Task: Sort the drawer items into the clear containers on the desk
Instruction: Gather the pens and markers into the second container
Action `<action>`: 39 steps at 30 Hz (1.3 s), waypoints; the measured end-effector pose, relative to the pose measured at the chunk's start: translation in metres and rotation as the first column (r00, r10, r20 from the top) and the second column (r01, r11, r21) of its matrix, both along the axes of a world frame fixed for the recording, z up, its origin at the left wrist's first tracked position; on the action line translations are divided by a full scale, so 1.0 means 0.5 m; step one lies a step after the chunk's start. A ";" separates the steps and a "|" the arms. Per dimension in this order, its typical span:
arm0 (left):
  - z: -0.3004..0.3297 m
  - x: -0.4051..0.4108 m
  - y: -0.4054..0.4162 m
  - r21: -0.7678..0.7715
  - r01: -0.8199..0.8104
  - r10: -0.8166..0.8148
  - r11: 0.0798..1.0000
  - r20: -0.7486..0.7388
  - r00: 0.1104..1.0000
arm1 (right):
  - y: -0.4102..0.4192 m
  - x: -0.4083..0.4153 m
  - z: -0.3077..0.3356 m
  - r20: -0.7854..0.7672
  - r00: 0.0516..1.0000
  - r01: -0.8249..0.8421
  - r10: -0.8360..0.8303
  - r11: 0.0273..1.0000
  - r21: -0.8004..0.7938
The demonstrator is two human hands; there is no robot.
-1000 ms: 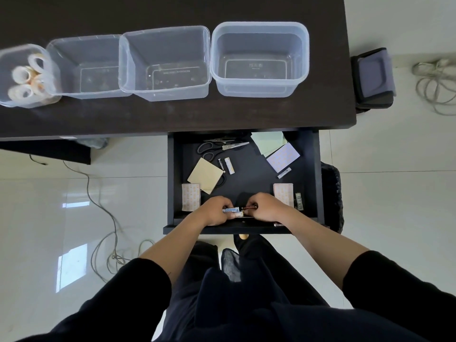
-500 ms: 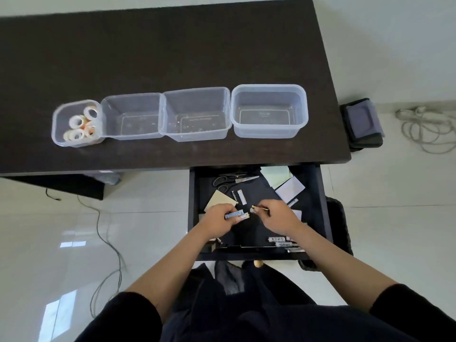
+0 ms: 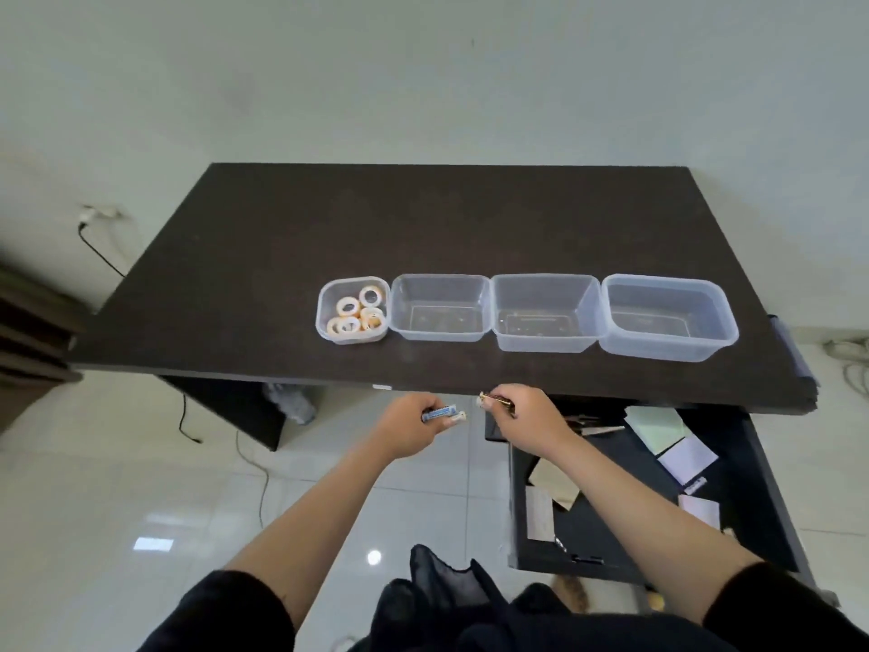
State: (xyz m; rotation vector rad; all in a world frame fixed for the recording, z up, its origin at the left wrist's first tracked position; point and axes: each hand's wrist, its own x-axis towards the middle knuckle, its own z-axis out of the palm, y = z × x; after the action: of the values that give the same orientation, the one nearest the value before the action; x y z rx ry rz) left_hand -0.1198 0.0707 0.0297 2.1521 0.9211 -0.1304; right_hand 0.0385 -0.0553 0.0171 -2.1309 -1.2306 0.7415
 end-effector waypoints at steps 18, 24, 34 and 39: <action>0.146 0.116 0.283 0.145 0.006 -0.023 0.989 0.116 0.993 | 0.264 0.027 0.128 0.175 0.974 0.121 -0.142 0.985 0.123; 0.101 0.202 0.329 0.087 -0.030 0.019 0.996 0.125 0.992 | 0.344 0.087 0.081 0.000 0.931 0.360 -0.364 0.923 0.138; 0.028 0.216 0.309 -0.054 -0.102 0.109 0.993 0.148 0.983 | 0.361 0.093 0.029 -0.033 0.940 0.342 -0.340 0.936 0.087; 0.054 0.189 0.283 -0.051 -0.120 0.129 0.991 0.217 0.968 | 0.335 0.076 0.048 -0.013 0.958 0.288 -0.288 0.953 0.099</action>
State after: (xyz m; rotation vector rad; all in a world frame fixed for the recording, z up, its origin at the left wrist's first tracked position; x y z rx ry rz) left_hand -0.0254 0.2124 0.0566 2.0199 0.9130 0.1499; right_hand 0.0766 0.1120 0.0410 -2.1654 -0.9084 0.5387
